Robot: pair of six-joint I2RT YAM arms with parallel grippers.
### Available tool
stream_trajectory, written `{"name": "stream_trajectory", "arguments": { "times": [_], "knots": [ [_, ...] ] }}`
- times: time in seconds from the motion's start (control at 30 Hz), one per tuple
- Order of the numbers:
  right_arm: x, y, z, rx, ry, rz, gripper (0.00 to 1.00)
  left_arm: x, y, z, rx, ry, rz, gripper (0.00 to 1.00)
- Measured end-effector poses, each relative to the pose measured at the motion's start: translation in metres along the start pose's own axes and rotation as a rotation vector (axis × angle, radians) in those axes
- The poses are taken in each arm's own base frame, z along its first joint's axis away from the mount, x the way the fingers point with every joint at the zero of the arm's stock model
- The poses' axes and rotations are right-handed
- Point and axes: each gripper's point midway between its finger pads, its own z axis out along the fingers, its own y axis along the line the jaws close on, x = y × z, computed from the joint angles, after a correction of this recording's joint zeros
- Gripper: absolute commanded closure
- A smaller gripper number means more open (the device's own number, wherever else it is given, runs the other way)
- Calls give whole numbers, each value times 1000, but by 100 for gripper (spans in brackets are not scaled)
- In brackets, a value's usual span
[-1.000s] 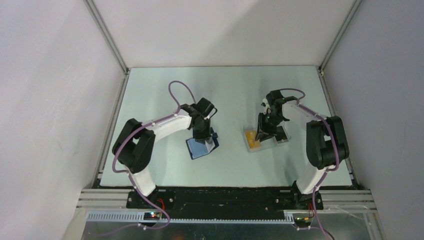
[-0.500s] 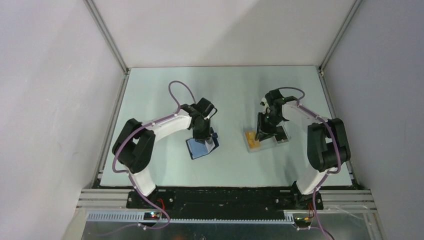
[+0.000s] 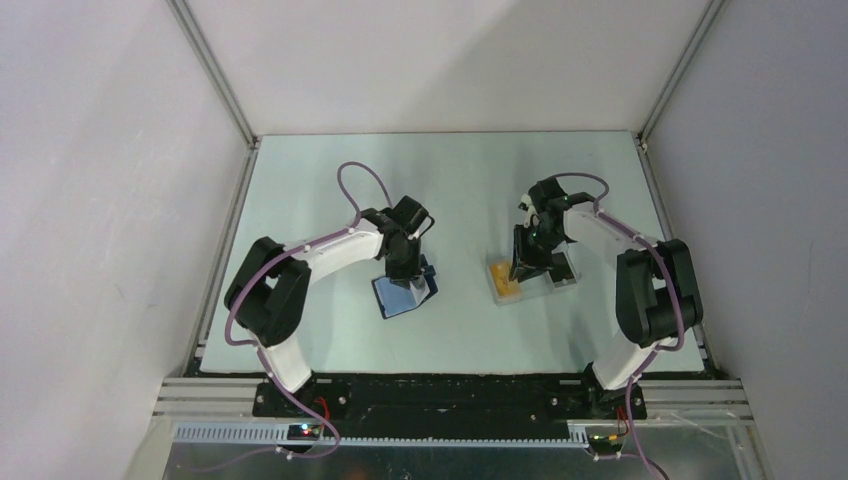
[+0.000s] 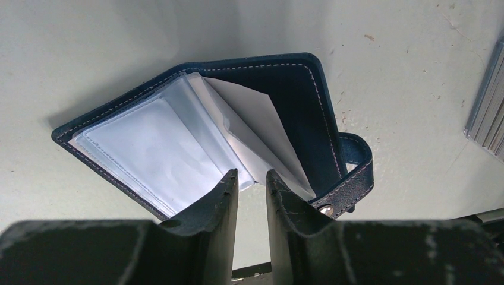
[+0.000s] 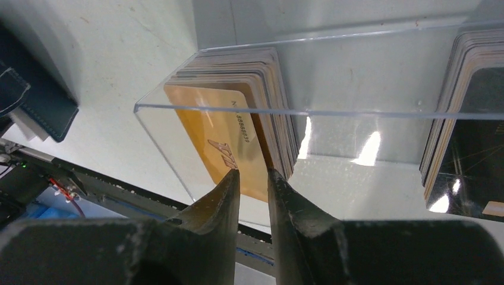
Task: Put the credit cards into the card holder
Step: Pick up the credit card from the storage box.
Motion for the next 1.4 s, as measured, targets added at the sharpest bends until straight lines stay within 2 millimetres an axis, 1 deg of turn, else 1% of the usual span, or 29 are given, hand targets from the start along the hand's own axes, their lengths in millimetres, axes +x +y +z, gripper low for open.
{"name": "stream_trajectory", "arguments": {
  "times": [0.27,0.4,0.67,0.8,0.97,1.07,1.4],
  "knots": [
    [0,17,-16,-83,-25,-12,73,0,0,1,-1,2,0,71],
    [1,20,-18,-110,-23,-9,74,1,0,1,-2,4,2,71],
    [2,33,-22,-192,-7,-1,74,2,0,2,-3,7,4,71],
    [2,37,-20,-215,6,4,74,2,0,2,-4,7,4,71],
    [2,35,-9,-217,33,14,74,2,0,2,-4,7,4,71],
    [2,37,-6,-231,43,13,74,2,0,2,-4,8,4,71],
    [4,61,-7,-325,48,-25,74,2,0,3,-5,9,5,71]
  ]
}}
